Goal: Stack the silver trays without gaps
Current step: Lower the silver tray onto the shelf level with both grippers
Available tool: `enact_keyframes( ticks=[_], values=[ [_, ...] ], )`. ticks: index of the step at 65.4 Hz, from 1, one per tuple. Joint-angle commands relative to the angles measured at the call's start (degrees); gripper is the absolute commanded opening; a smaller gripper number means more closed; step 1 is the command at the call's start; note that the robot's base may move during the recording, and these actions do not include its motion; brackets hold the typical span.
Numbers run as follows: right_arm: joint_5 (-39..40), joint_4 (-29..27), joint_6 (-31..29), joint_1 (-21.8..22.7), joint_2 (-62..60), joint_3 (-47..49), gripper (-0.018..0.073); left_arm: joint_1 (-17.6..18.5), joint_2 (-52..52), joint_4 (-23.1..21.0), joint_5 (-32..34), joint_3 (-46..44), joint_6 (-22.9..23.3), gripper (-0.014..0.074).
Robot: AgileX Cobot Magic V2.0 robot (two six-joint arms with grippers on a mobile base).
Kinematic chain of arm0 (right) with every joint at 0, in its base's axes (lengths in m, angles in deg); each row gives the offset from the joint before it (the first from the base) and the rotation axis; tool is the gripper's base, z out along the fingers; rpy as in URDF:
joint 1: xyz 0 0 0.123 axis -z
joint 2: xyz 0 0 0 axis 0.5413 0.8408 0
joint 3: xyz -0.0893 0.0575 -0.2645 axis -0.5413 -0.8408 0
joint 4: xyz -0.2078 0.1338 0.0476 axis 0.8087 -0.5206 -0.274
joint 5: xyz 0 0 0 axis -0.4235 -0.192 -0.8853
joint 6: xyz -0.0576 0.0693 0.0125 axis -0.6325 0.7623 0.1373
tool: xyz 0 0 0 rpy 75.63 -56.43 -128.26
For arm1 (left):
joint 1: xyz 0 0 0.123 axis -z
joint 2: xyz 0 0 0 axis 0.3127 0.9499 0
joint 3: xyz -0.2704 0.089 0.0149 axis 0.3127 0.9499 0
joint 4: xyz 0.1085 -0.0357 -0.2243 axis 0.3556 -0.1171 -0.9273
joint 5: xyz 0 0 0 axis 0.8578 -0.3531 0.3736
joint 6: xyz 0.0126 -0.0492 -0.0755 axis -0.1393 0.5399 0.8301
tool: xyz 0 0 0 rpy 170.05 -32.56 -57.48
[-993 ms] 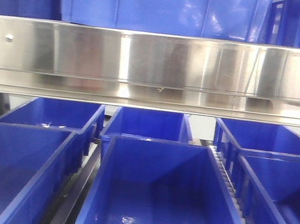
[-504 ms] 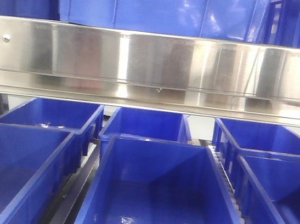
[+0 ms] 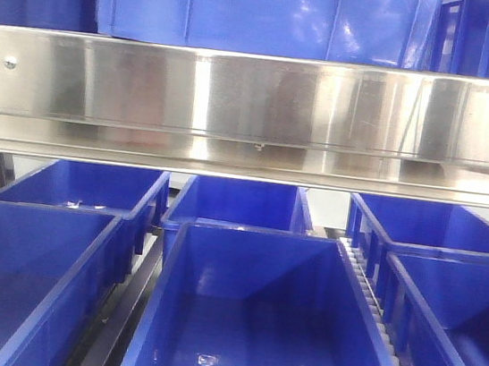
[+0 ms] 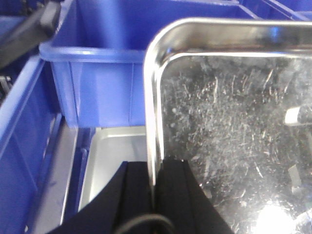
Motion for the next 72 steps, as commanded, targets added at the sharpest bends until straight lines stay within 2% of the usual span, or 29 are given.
enact_keyframes(
  ticks=[1, 5, 9, 18, 24, 31, 43, 72],
  values=[
    [2.41, 1.56, -0.17, 0.62, 1.64, 0.44, -0.0015, -2.69, 0.76, -0.02, 0.95, -0.44, -0.82, -0.0016],
    [2.41, 0.95, -0.32, 0.62, 3.84, 0.44, -0.0015, -4.98, 1.63, -3.53, 2.96, -0.44, -1.51, -0.0016],
    [2.76, -0.05, -1.05, 0.62, 5.99, 0.68, -0.0015, -7.96, 2.77, -8.22, 5.70, -0.44, -4.30, -0.0016],
    [3.40, -1.30, -1.05, 1.03, 11.69, 2.79, -0.0015, -14.29, 6.24, -23.58, 10.55, -0.44, -13.18, -0.0016],
    [3.29, -4.63, -2.70, 2.69, 15.59, 5.54, -0.0015, -17.40, 9.11, -28.53, 10.71, -0.44, -16.08, -0.0016],
    [2.56, -10.22, -6.48, 5.18, 19.61, 8.77, -0.0015, -19.43, 12.21, -29.80, 10.71, -0.44, -16.56, -0.0016],
    [0.67, -17.14, -10.30, 9.14, 25.52, 11.35, -0.0015, -19.71, 16.25, -29.80, 10.71, -0.44, -17.54, -0.0016],
    [-0.97, -17.72, -11.43, 10.28, 31.37, 11.35, -0.0015, -19.71, 23.08, -30.05, 8.71, -0.44, -17.54, -0.0016]
  ],
)
